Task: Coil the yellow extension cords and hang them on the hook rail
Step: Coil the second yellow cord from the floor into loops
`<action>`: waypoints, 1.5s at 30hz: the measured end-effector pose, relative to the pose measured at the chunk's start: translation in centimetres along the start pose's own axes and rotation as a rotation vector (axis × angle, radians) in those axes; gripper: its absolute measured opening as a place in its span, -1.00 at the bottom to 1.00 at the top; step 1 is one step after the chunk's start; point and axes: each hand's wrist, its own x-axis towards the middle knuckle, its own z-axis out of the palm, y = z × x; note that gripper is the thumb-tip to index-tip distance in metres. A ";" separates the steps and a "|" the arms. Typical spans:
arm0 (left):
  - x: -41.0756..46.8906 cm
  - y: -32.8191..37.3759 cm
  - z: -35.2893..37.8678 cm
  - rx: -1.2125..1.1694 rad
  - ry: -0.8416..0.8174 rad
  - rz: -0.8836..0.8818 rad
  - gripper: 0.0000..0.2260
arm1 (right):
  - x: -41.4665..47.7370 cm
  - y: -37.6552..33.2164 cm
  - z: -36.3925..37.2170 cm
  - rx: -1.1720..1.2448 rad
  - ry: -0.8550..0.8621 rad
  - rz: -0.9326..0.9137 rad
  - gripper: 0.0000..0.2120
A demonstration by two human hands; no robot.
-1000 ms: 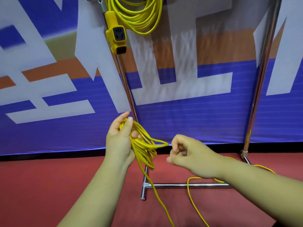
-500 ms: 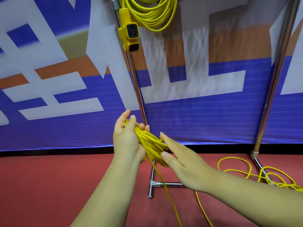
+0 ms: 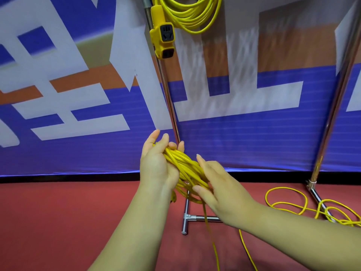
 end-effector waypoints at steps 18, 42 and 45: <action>2.6 0.7 0.0 -0.147 0.057 -0.068 -0.78 | -0.3 1.4 3.6 0.498 0.005 0.409 -0.02; 0.4 -2.3 -3.2 1.000 -0.503 -0.149 -0.80 | 1.0 4.5 -9.9 0.668 -0.076 0.422 -0.88; -1.0 -3.5 -2.2 1.077 -0.612 -0.206 -0.84 | 0.7 3.7 -10.1 0.550 -0.018 0.389 -0.90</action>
